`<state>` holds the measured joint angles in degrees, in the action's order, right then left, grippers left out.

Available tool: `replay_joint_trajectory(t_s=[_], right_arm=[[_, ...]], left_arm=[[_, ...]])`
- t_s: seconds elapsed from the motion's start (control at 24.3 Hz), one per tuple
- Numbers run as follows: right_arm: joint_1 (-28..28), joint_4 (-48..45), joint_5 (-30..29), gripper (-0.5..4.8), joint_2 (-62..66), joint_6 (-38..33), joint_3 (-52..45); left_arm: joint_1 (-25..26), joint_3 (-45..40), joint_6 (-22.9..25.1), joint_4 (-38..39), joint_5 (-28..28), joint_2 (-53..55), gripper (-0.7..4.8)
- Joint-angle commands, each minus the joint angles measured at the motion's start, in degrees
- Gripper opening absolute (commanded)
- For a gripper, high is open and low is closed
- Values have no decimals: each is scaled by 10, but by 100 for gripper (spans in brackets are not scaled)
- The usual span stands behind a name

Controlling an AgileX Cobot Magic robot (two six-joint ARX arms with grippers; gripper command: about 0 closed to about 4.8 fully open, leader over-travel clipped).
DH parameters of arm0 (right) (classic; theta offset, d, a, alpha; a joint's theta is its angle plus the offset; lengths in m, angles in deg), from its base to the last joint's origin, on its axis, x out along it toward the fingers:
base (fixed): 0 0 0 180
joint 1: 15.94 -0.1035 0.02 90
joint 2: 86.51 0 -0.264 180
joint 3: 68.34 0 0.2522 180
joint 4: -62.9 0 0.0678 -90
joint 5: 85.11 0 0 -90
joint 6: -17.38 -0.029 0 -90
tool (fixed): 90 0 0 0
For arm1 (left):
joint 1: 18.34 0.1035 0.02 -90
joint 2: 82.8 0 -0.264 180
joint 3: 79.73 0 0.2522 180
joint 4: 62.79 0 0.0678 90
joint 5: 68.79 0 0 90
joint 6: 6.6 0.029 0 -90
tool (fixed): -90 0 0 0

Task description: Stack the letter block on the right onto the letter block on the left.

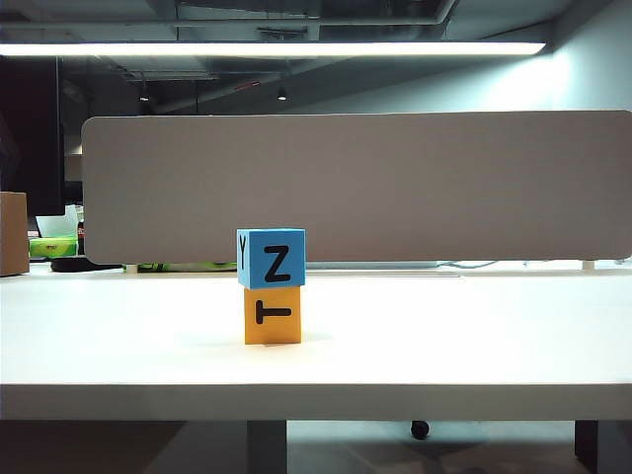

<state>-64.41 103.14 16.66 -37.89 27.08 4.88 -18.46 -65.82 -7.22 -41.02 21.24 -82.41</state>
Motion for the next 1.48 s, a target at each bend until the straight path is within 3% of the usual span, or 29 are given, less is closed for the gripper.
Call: replay_joint_trajectory(t_s=[0.04, 0.29, 0.53, 0.7, 0.86, 1.03, 1.19, 1.48], right_arm=[[2, -10, 0, 22, -2, -3, 2], [49, -8, -1, 22, -53, 10, -1], [192, -10, -46, 22, -163, 2, -39], [303, -58, -46, 22, -270, 6, -130], [420, -166, -96, 22, -437, -25, -320], [465, -214, -118, 22, -486, -89, -444], [466, -229, -119, 22, -486, -125, -537], [466, -230, -119, 22, -486, -125, -594]], left_arm=[[1, 3, -1, -3, -3, 0, -5], [1, 3, -1, -3, -3, 0, -5], [1, 3, -1, -3, -3, 0, -5], [1, 3, -1, -3, -3, 0, -5], [1, 3, -1, -3, -3, 0, -5], [1, 3, -1, -3, -3, 0, -5], [1, 3, -1, -3, -3, 0, -5], [1, 3, -1, -3, -3, 0, -5]])
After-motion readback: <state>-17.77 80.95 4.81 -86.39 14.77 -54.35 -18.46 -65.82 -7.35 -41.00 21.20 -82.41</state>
